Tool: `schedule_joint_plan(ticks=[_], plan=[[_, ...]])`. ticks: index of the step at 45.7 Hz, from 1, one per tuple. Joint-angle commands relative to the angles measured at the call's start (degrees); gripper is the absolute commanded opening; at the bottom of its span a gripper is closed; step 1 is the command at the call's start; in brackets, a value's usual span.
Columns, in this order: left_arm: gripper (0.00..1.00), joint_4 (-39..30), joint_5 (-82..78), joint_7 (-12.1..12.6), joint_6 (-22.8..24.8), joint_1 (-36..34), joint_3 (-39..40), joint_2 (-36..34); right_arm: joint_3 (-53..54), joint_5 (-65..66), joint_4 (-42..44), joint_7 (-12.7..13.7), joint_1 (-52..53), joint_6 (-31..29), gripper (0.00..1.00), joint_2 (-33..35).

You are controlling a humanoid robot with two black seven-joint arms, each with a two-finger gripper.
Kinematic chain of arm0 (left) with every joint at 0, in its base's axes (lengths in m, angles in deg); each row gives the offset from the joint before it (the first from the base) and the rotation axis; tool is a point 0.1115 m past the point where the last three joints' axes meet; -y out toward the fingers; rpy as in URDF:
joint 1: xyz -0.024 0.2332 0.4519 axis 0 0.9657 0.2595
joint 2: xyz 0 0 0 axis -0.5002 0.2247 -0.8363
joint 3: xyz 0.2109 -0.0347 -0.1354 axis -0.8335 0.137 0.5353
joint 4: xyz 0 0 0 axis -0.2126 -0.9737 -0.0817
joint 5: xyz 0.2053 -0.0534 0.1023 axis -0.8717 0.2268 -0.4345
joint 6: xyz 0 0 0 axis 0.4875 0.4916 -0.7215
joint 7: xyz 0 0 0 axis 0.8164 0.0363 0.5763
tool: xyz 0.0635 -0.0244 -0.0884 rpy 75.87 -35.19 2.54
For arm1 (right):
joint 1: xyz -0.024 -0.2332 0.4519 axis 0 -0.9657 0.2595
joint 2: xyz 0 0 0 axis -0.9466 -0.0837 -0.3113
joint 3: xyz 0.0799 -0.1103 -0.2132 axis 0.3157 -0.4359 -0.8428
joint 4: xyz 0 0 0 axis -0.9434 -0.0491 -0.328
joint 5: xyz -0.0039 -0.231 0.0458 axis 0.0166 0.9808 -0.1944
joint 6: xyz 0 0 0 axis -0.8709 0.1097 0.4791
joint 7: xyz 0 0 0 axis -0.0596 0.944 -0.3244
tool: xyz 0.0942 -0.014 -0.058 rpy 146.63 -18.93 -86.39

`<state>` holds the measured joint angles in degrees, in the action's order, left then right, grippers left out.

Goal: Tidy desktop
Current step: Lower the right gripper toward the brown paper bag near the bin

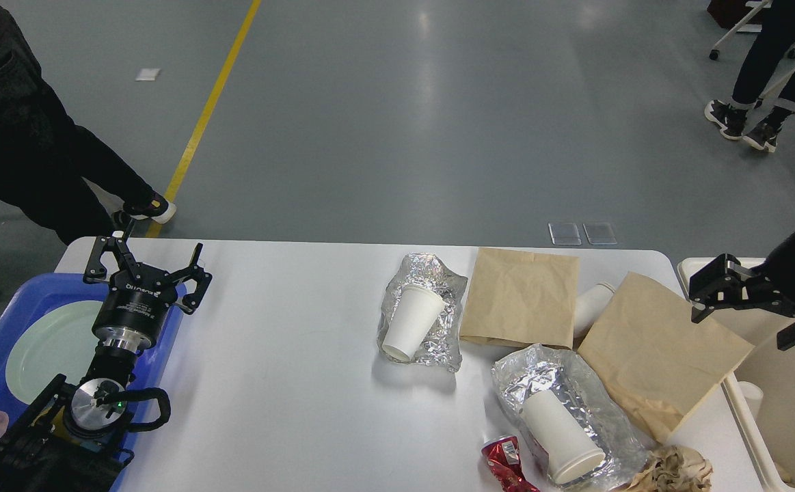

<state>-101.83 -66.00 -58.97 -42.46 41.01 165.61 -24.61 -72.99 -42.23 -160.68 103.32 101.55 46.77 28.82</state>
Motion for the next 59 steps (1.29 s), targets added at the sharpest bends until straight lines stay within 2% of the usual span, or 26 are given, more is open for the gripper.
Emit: schedule_joint_plan(ticks=[1,6,13,28,36,42,47,50,55,59], plan=[[0.99,0.0,0.0,0.0,0.0,0.0,0.0,0.0,6.9,0.1,7.3,0.0,-14.0,5.1,1.00,0.8],[0.99,0.0,0.0,-0.1,0.0,0.0,0.0,0.0,12.0,0.1,15.2,0.0,-25.1,6.3,1.00,0.7],[0.99,0.0,0.0,0.0,0.0,0.0,0.0,0.0,17.2,0.1,24.6,-0.1,-34.9,7.0,1.00,0.0],[0.99,0.0,0.0,0.0,0.0,0.0,0.0,0.0,28.4,-0.3,38.9,-0.4,-54.6,8.3,1.00,-8.6],[0.99,0.0,-0.1,0.0,0.1,0.0,0.0,0.0,33.3,-0.4,47.2,-0.4,-63.6,16.9,1.00,-13.3],[0.99,0.0,0.0,-0.1,0.1,0.0,0.0,0.0,33.5,-0.4,47.3,-0.4,-65.2,22.9,1.00,-13.6],[0.99,0.0,0.0,0.0,0.1,0.0,0.0,0.0,33.5,-0.3,46.7,-0.4,-66.0,24.7,0.99,-14.1],[0.99,0.0,0.0,0.0,0.1,0.0,0.0,0.0,33.5,-0.3,46.5,-0.4,-65.9,24.7,0.85,-14.2],[0.99,0.0,0.0,0.0,0.1,0.0,0.0,0.0,33.5,-0.3,44.5,-0.4,-65.3,24.7,0.34,-14.0],[0.99,0.0,-0.1,0.0,0.1,0.0,0.0,0.0,33.6,-0.3,43.5,-0.5,-65.2,24.7,0.12,-13.7]])
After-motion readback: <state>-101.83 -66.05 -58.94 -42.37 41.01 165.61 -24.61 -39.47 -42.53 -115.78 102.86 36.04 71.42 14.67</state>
